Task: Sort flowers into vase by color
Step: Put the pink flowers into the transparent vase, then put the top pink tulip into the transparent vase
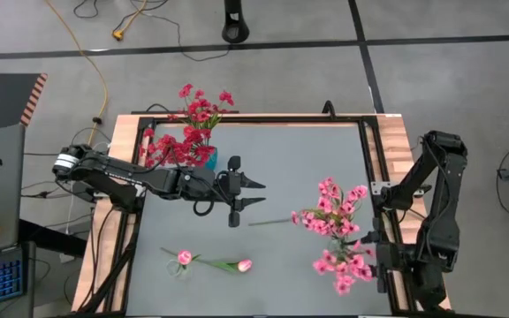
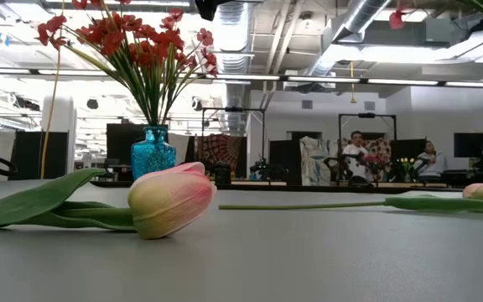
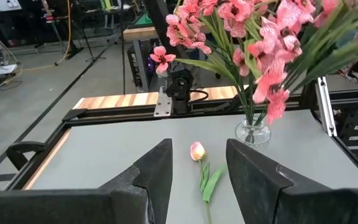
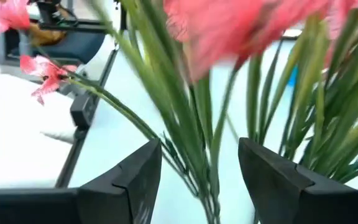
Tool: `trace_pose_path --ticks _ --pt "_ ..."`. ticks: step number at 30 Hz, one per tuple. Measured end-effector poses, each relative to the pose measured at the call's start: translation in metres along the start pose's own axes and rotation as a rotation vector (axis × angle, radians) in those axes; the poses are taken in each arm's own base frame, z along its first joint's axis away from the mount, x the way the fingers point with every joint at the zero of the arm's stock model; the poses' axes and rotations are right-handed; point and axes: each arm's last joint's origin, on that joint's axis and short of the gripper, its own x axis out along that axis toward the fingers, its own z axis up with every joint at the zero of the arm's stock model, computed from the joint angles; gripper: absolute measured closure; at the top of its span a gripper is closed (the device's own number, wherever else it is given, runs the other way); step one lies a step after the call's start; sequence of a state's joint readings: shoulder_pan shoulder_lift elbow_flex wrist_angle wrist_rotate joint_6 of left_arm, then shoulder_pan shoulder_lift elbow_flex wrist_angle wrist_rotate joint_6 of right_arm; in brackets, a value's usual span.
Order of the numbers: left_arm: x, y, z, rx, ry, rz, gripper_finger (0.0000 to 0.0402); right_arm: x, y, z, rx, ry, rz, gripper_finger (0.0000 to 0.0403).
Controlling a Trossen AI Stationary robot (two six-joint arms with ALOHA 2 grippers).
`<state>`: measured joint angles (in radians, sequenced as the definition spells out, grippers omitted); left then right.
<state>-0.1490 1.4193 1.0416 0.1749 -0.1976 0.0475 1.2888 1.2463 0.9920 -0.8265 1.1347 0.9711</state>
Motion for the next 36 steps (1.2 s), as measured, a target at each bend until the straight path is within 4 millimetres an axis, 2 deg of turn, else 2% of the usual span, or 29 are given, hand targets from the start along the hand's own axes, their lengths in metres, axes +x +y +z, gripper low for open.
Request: trace_pose_path --ticks 12,24,30,36 --pt "0.000 0.000 0.000 0.000 0.000 0.000 0.0262 -0.015 -0.024 0.017 0.106 0.086 0.133 0.0165" --pt "0.000 0.000 0.000 0.000 0.000 0.000 0.0262 -0.038 -0.066 0.029 0.148 0.094 0.214 0.0165" --pt "0.000 0.000 0.000 0.000 0.000 0.000 0.0262 -0.048 -0.084 0.033 0.178 0.067 0.255 0.0165" --pt "0.000 0.000 0.000 0.001 0.001 0.000 0.0262 -0.051 -0.099 0.040 0.149 -0.075 0.157 0.0165"
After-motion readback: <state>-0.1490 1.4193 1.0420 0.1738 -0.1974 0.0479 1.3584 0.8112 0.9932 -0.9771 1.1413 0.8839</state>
